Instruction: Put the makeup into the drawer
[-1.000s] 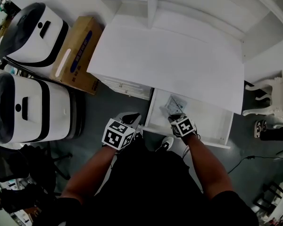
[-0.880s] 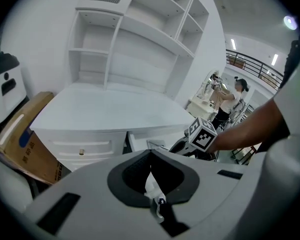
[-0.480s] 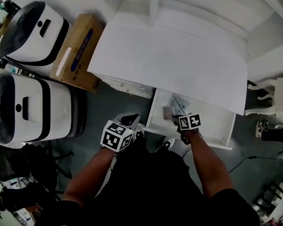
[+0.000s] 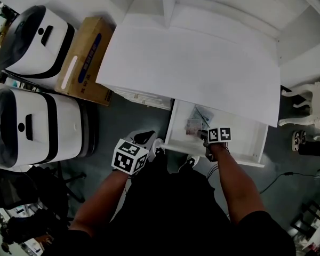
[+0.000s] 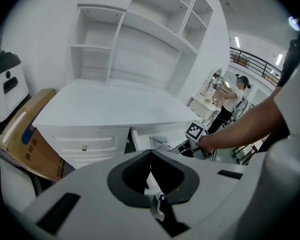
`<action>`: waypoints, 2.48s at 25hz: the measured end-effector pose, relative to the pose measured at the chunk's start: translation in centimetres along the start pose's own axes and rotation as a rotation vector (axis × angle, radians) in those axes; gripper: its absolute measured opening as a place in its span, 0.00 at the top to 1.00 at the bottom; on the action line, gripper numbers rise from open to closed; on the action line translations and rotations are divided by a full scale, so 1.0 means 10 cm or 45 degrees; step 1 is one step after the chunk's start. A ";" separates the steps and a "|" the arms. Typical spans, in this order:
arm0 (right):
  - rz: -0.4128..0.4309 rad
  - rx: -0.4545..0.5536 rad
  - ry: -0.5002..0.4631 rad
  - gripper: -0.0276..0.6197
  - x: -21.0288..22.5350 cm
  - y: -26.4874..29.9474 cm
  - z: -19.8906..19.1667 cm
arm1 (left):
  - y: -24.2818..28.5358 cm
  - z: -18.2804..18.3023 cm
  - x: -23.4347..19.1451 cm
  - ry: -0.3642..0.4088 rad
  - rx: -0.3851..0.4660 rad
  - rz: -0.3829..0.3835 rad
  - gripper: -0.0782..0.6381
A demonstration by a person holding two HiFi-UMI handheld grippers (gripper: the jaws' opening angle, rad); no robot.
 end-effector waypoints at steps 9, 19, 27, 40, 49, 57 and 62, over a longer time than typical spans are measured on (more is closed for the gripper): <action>-0.133 0.038 0.015 0.77 0.06 -0.02 0.01 | 0.00 0.02 -0.08 0.028 0.012 -0.043 0.88; -0.118 0.335 -0.055 0.77 -0.30 -0.44 0.03 | 0.02 0.07 -0.21 0.102 0.060 -0.129 0.88; 0.014 0.737 -0.088 0.88 -1.03 -1.23 -0.21 | -0.02 0.23 -0.18 0.211 0.135 -0.256 0.88; 0.176 0.916 -0.253 0.91 -1.49 -2.03 -0.82 | -0.19 0.43 0.37 0.311 0.251 -0.299 0.88; 0.305 0.893 -0.309 0.91 -1.23 -2.35 -1.42 | -0.49 0.26 0.98 0.229 0.296 -0.184 0.88; 0.342 0.841 -0.362 0.91 -1.04 -2.41 -1.89 | -0.74 -0.06 1.51 0.223 0.288 -0.110 0.88; 0.370 0.879 -0.409 0.91 -1.06 -2.48 -2.01 | -0.84 -0.10 1.59 0.244 0.294 -0.084 0.88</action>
Point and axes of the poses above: the fingertips, and each gripper's own axes: y forward along the fingers, x to its right, z out of its top, the point moved 7 cm from there along -y, backward along the fingers, and after that the axes turned 14 degrees about y, right-handed, at the moved point
